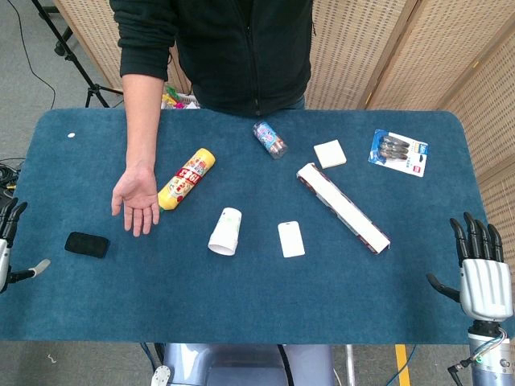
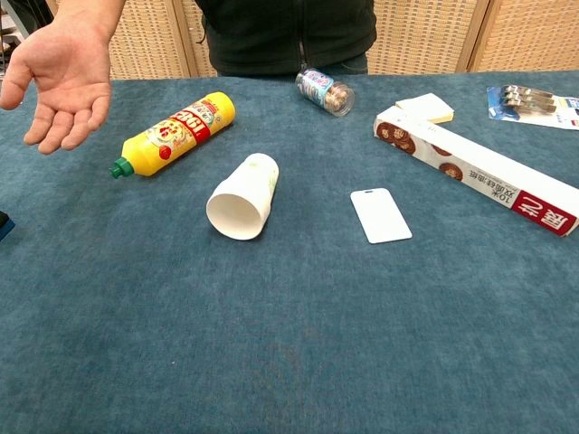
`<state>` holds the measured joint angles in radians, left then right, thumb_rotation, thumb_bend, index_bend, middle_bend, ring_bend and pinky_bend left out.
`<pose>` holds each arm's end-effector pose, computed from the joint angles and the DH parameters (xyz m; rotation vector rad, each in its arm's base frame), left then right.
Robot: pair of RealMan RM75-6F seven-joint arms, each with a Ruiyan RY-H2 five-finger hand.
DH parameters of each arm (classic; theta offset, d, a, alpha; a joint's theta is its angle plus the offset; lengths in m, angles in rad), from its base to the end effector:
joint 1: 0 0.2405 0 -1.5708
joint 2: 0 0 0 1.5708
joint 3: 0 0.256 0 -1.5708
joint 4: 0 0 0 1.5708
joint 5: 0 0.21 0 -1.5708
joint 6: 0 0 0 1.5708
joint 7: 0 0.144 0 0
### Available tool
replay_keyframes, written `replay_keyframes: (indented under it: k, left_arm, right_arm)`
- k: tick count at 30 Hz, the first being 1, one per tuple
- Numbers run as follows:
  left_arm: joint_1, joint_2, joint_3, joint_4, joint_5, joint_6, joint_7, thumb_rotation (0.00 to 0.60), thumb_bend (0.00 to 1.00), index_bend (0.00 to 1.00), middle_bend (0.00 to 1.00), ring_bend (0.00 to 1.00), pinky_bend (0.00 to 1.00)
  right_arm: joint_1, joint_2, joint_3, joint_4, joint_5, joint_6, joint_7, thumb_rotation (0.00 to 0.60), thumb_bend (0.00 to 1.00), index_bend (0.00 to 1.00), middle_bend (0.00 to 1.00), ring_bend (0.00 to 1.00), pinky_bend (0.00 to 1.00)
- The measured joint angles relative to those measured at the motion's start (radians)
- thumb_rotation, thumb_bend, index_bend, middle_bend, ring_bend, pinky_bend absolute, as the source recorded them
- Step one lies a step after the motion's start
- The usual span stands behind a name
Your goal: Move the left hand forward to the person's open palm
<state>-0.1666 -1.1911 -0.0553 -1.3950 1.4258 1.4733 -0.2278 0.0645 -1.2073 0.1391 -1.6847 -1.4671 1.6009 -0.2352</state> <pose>-0.3399 0.2129 0.1636 -1.3121 -0.9421 -1.0014 -0.2851 -0.1891 0.1563 1.2453 -0.7432 0.9242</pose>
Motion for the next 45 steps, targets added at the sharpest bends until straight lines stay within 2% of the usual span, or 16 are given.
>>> replay_keyframes:
  k: [6, 11, 17, 19, 23, 27, 30, 32, 35, 40, 45]
  left_arm:
    - [-0.056, -0.023, 0.025, 0.076, 0.003, -0.173, -0.018, 0.6, 0.0, 0.0, 0.0, 0.0, 0.0]
    - [-0.136, -0.088, 0.055, 0.223, 0.032, -0.349, -0.057, 0.6, 0.0, 0.0, 0.0, 0.0, 0.0]
    - [-0.213, -0.206, 0.075, 0.383, 0.073, -0.438, -0.088, 0.6, 0.0, 0.01, 0.0, 0.0, 0.09]
    - [-0.227, -0.232, 0.078, 0.412, 0.079, -0.454, -0.092, 0.6, 0.0, 0.07, 0.04, 0.01, 0.15]
    - [-0.242, -0.274, 0.077, 0.46, 0.08, -0.467, -0.089, 0.6, 0.0, 0.18, 0.18, 0.09, 0.25]
    - [-0.25, -0.304, 0.079, 0.491, 0.081, -0.48, -0.087, 0.6, 0.01, 0.38, 0.36, 0.25, 0.37]
    - [-0.252, -0.318, 0.079, 0.511, 0.084, -0.472, -0.092, 0.6, 0.08, 0.53, 0.47, 0.34, 0.43]
    - [-0.251, -0.325, 0.078, 0.522, 0.084, -0.46, -0.091, 0.6, 0.13, 0.59, 0.52, 0.38, 0.46]
    - [-0.247, -0.329, 0.074, 0.526, 0.087, -0.432, -0.091, 0.6, 0.18, 0.61, 0.54, 0.39, 0.48]
    - [-0.235, -0.312, 0.07, 0.511, 0.098, -0.368, -0.092, 0.6, 0.19, 0.61, 0.54, 0.39, 0.48]
    - [-0.217, -0.254, 0.065, 0.439, 0.123, -0.266, -0.094, 0.6, 0.18, 0.61, 0.54, 0.39, 0.48]
  right_arm:
    - [0.0, 0.009, 0.004, -0.004, 0.015, -0.012, 0.019, 0.6, 0.0, 0.02, 0.0, 0.0, 0.0]
    - [-0.001, 0.016, 0.007, -0.007, 0.022, -0.013, 0.029, 0.6, 0.0, 0.02, 0.0, 0.0, 0.0]
    - [0.002, 0.015, 0.009, -0.002, 0.028, -0.022, 0.027, 0.6, 0.0, 0.02, 0.0, 0.0, 0.0]
    - [0.003, 0.015, 0.008, 0.0, 0.025, -0.022, 0.028, 0.6, 0.0, 0.02, 0.0, 0.0, 0.0]
    - [0.004, 0.014, 0.008, 0.004, 0.021, -0.022, 0.032, 0.6, 0.0, 0.02, 0.0, 0.0, 0.0]
    - [0.004, 0.014, 0.008, 0.005, 0.02, -0.022, 0.034, 0.6, 0.0, 0.02, 0.0, 0.0, 0.0]
    - [0.003, 0.014, 0.008, 0.005, 0.02, -0.02, 0.037, 0.6, 0.0, 0.02, 0.0, 0.0, 0.0]
    - [0.003, 0.015, 0.008, 0.004, 0.021, -0.021, 0.039, 0.6, 0.0, 0.02, 0.0, 0.0, 0.0]
    - [0.003, 0.015, 0.008, 0.004, 0.021, -0.021, 0.041, 0.6, 0.0, 0.02, 0.0, 0.0, 0.0]
    - [0.002, 0.018, 0.009, 0.001, 0.023, -0.02, 0.045, 0.6, 0.0, 0.02, 0.0, 0.0, 0.0]
    - [0.0, 0.021, 0.009, -0.004, 0.023, -0.019, 0.051, 0.6, 0.0, 0.02, 0.0, 0.0, 0.0]
